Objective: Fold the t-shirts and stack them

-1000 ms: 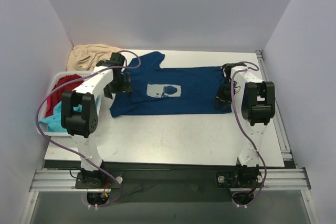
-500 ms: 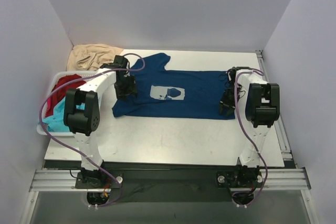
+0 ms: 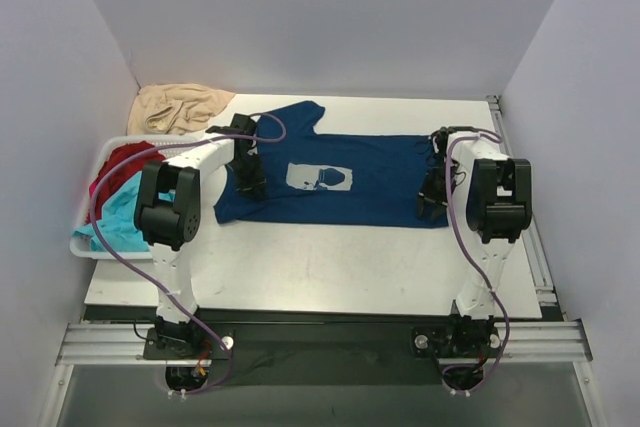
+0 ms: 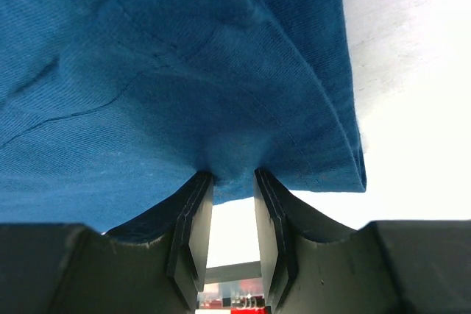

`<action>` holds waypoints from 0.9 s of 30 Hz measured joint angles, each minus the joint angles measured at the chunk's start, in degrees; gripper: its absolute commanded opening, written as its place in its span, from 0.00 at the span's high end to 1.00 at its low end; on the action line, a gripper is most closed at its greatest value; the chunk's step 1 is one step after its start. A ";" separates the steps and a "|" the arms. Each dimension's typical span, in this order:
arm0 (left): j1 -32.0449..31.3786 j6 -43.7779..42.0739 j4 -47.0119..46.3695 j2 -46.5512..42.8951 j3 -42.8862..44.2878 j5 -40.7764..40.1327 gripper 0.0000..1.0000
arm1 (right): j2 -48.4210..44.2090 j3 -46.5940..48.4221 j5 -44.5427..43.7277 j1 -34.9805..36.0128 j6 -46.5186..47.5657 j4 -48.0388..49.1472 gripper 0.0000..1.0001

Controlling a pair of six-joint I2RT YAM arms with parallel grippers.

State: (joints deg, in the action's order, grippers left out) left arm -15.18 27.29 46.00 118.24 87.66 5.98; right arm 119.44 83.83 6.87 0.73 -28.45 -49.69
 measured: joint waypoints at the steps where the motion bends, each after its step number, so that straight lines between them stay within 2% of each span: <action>1: 0.00 0.28 0.00 0.07 0.02 -0.02 0.75 | 0.00 0.11 -0.31 0.07 0.00 -0.04 0.71; 3: 0.00 0.79 0.00 0.31 0.17 -0.07 0.77 | 0.00 0.46 -0.83 0.11 0.00 -0.04 0.71; 8: 0.00 1.18 0.07 0.92 1.09 -0.13 1.00 | -0.26 1.36 -2.01 0.09 0.00 -0.07 0.71; 22: -0.50 0.42 -1.53 1.14 8.87 0.33 1.00 | -5.09 6.27 -3.69 0.09 -0.20 -0.92 0.72; 27: -0.74 0.22 -2.99 4.09 13.57 0.74 1.00 | -5.18 6.51 -3.69 0.11 -0.17 -1.07 0.72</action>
State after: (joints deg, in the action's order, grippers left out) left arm -15.92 27.51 43.00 122.32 101.23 6.72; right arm 114.26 90.35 3.18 0.84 -28.62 -50.76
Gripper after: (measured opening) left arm 0.060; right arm 0.284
